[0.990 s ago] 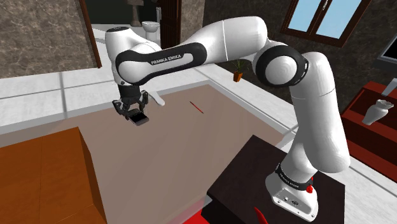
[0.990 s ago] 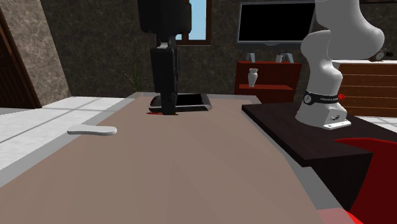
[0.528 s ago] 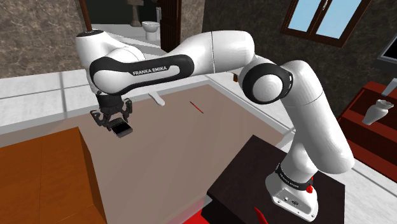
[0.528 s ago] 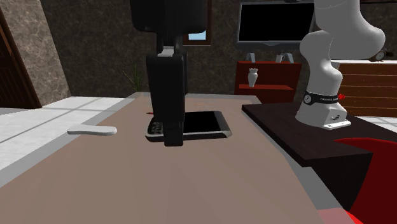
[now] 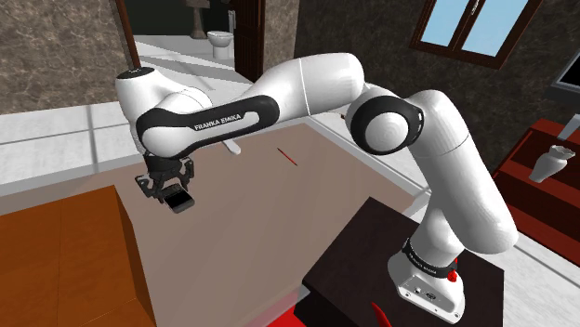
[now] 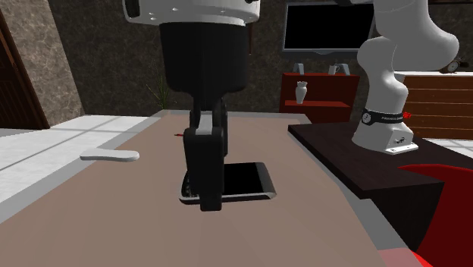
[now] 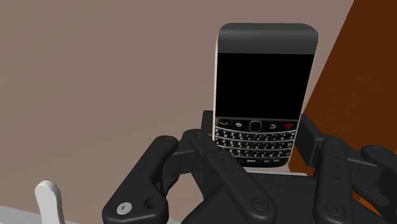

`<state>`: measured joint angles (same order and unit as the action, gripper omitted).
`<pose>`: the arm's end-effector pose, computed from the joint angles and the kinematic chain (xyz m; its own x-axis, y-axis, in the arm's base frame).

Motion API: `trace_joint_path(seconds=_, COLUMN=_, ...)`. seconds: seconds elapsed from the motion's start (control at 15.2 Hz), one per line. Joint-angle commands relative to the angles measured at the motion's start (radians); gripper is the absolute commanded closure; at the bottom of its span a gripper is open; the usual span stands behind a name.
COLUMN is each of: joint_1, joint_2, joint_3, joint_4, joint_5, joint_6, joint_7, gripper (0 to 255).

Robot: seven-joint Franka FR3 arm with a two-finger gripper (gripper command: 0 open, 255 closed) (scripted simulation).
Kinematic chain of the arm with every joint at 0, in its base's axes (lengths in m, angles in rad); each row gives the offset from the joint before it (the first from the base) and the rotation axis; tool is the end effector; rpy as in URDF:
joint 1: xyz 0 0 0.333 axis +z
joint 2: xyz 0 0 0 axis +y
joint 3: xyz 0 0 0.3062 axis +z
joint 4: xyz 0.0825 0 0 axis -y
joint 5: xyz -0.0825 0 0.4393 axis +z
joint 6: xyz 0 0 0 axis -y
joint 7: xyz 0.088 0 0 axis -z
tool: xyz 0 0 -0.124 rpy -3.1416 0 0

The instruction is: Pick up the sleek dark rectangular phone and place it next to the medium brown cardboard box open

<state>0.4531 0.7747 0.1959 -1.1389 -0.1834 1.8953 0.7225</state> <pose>0.6710 0.4378 0.3057 0.9974 -0.0685 0.0201 -0.0691 -0.9971 0.0314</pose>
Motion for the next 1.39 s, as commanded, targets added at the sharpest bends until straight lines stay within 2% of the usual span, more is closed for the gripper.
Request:
trace_joint_path(seconds=0.0, joint_1=-0.002, joint_2=0.004, joint_3=-0.001, joint_4=-0.02, joint_5=-0.001, joint_6=0.024, joint_7=0.002, gripper=255)
trace_joint_path(seconds=1.32, joint_1=0.001, joint_2=0.12, joint_3=-0.017, joint_4=-0.093, joint_5=-0.022, joint_6=0.211, joint_7=0.02, gripper=255)
